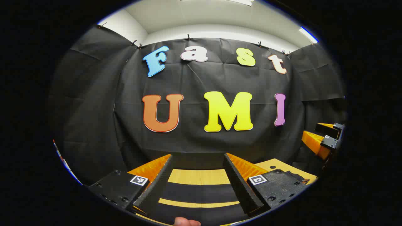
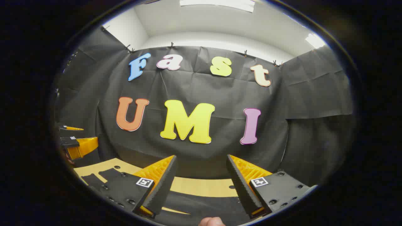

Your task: Grasp the waist and the cuffs of the jeans and fold them to make the two legs overlap; first hold the waist and fold one-third of the jeans toward the cuffs, then hold the cuffs and fold the remaining one-third in the same direction to finish folding.

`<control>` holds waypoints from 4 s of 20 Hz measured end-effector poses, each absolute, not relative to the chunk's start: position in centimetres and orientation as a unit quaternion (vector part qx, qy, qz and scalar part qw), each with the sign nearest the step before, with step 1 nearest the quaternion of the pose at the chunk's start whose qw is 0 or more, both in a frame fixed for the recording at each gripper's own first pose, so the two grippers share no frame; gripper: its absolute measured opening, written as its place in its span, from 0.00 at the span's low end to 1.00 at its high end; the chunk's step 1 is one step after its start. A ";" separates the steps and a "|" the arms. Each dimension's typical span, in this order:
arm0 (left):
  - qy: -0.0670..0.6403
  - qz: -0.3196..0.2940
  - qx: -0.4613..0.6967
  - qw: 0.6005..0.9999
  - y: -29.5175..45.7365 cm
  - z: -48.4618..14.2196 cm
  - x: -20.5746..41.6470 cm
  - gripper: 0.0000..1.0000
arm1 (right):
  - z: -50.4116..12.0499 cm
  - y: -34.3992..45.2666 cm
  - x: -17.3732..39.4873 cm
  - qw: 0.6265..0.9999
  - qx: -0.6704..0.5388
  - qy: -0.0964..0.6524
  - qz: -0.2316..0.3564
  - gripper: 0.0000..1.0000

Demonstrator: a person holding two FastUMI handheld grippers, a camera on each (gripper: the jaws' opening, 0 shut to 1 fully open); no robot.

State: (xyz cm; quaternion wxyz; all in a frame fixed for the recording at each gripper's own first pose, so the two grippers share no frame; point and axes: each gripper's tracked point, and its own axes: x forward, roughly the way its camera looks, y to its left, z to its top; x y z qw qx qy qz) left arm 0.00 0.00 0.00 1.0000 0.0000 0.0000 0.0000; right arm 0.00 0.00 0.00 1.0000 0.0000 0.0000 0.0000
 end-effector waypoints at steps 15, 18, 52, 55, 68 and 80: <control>0.007 0.002 -0.003 1.000 -0.8 -0.3 0.6 1.00 | -1.0 -2.4 0.4 1.000 0.003 0.009 -0.013 0.94; 0.009 0.005 -0.001 1.000 -0.7 -0.4 0.6 1.00 | -1.4 -3.0 0.5 1.000 0.006 0.015 -0.016 0.96; 0.309 0.271 -0.580 0.704 17.9 -34.1 -6.1 0.95 | -36.9 -22.4 -9.7 0.742 0.471 0.427 -0.211 0.98; 0.303 0.267 -0.585 0.703 18.1 -34.1 -5.2 0.95 | -38.5 -22.5 -8.9 0.717 0.499 0.430 -0.228 0.98; 0.308 0.267 -0.602 0.687 17.2 -34.8 -1.4 0.90 | -40.3 -22.9 -4.2 0.688 0.520 0.435 -0.259 0.92; 0.349 0.251 -0.600 0.674 16.5 -33.7 -1.8 0.05 | -38.5 -23.2 -4.6 0.657 0.545 0.459 -0.245 0.01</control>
